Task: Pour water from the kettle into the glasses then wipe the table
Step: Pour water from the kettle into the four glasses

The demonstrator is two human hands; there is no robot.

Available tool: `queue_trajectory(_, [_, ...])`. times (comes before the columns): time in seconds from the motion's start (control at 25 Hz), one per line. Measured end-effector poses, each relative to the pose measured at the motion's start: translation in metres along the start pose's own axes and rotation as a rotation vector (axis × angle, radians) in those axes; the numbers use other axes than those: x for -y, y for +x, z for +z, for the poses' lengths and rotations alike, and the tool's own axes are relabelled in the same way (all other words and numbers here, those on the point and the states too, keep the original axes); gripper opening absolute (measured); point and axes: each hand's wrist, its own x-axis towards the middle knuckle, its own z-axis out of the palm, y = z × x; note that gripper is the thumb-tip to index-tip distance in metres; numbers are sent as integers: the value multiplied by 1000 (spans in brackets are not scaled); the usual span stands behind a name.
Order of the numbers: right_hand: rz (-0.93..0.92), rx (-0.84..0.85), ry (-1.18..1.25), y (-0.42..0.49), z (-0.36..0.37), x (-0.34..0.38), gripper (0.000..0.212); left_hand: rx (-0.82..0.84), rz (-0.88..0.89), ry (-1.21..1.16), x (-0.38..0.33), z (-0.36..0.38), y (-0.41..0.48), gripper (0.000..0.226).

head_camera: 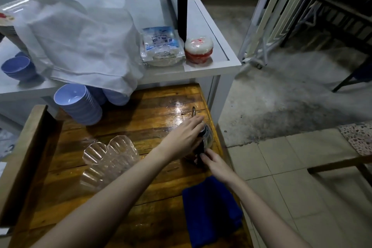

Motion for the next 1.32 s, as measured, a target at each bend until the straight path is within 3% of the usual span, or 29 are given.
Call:
queue_trajectory(0.24, [-21, -145, 106, -9, -28, 8, 23, 119, 60, 34, -2, 21, 9, 62])
queue_trajectory(0.6, [2, -324, 356, -1, -41, 2, 29, 159, 111, 93, -12, 33, 28, 68])
queue_trajectory(0.84, [-50, -343, 489, -1, -29, 12, 33, 189, 11, 27, -9, 26, 23, 69])
queue_trajectory(1.32, [-158, -221, 328, -37, 9, 45, 27, 15, -151, -61, -16, -13, -65, 68])
